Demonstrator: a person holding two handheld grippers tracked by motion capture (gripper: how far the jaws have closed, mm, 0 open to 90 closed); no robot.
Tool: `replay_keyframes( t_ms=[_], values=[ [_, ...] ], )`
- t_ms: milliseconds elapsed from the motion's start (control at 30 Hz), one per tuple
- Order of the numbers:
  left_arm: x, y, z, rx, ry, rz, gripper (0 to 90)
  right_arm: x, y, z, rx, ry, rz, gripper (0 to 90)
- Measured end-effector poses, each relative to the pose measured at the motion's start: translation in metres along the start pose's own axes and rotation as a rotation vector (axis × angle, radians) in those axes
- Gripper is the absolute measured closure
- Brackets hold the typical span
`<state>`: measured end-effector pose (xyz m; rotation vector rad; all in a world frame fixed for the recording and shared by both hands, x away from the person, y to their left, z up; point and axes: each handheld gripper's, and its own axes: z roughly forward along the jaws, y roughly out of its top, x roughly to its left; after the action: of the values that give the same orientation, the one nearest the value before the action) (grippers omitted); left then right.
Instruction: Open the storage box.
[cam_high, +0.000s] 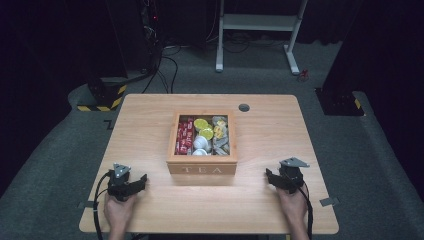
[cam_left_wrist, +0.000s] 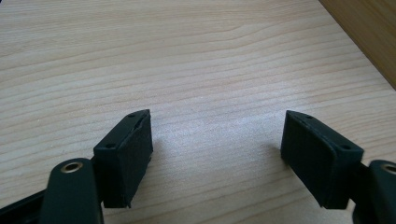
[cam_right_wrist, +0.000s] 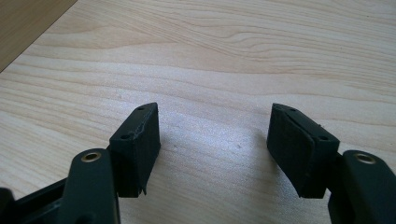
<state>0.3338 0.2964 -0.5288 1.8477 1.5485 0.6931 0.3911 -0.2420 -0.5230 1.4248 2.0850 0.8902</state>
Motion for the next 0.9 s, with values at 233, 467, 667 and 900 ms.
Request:
replay_keyframes(
  t_ms=[233, 467, 667, 900],
  values=[
    [0.000, 0.000, 0.000, -0.003, -0.007, -0.005, 24.1, 0.000, 0.000, 0.000, 0.000, 0.002, -0.001, 33.8],
    [0.001, 0.002, -0.002, 0.012, -0.053, -0.020, 24.8, 0.000, 0.000, 0.000, 0.000, 0.002, -0.001, 33.8],
    [-0.010, 0.005, -0.010, -0.030, -0.117, -0.007, 25.8, 0.000, 0.000, 0.000, 0.000, 0.002, -0.001, 33.8],
    [-0.026, 0.011, -0.019, -0.074, -0.202, 0.026, 26.7, 0.000, 0.000, 0.000, 0.001, 0.004, -0.003, 33.3]
  ],
)
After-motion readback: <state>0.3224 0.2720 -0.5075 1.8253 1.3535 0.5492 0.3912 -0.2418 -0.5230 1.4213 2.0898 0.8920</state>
